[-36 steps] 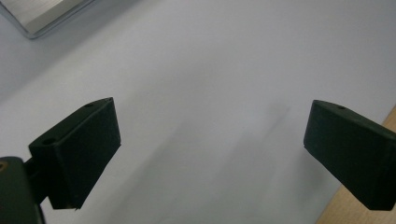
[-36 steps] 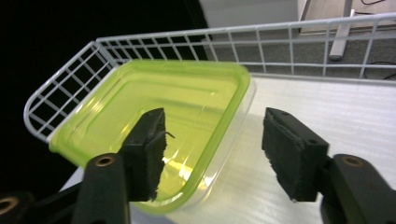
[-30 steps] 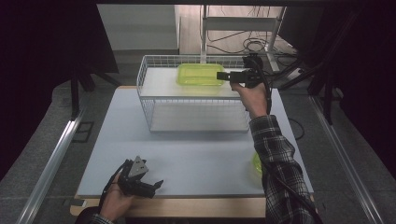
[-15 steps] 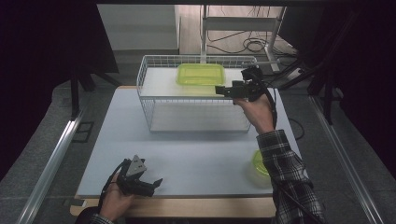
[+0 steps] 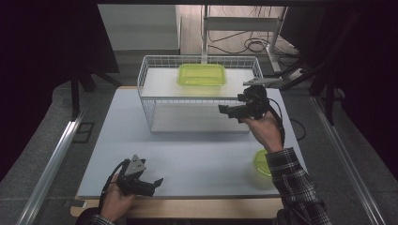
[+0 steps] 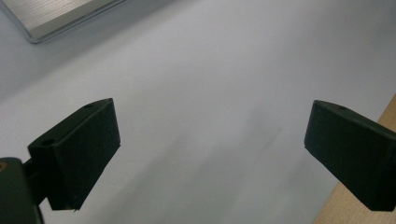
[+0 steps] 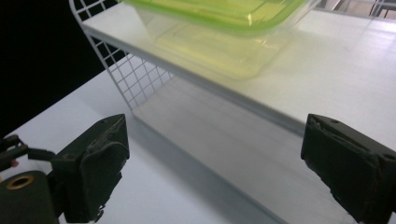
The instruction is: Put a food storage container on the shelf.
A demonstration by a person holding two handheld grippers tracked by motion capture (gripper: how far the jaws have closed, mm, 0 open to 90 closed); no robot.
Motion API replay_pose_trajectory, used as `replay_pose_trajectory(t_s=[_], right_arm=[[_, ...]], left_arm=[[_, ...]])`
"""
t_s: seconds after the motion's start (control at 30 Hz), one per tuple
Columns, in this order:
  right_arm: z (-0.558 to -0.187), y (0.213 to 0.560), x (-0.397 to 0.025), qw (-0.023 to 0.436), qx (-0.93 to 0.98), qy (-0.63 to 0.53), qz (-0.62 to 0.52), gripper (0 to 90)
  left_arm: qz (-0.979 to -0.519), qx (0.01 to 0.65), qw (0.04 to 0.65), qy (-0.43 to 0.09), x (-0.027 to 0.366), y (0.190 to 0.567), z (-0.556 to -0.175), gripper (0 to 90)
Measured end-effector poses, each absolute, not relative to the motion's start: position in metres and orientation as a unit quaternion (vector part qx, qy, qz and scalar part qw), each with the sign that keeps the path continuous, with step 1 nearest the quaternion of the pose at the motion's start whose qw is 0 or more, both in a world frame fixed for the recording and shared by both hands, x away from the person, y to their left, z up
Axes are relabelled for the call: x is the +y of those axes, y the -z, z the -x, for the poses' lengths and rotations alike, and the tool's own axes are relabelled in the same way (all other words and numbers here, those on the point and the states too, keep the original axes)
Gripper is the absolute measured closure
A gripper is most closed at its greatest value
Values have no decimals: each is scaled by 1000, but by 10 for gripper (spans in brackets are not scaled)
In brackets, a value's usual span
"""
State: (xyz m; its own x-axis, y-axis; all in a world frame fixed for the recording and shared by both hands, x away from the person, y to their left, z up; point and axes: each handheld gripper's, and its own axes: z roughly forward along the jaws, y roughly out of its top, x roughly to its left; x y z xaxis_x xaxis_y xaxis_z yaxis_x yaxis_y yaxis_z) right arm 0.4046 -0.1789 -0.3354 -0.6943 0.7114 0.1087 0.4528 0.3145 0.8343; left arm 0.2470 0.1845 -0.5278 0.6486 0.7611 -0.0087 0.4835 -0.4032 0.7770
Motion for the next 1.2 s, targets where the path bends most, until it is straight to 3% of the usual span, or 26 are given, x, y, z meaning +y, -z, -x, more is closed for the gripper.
replay_pose_trajectory(t_s=[0.5,1.2], right_arm=[[-370,368,-190,126,807,-458,-351,40],[-322,421,-207,142,817,-449,-334,38]], left_arm=[[-821,374,388,-188,185,525,-245,32],[-824,370,379,-202,183,523,-242,34]])
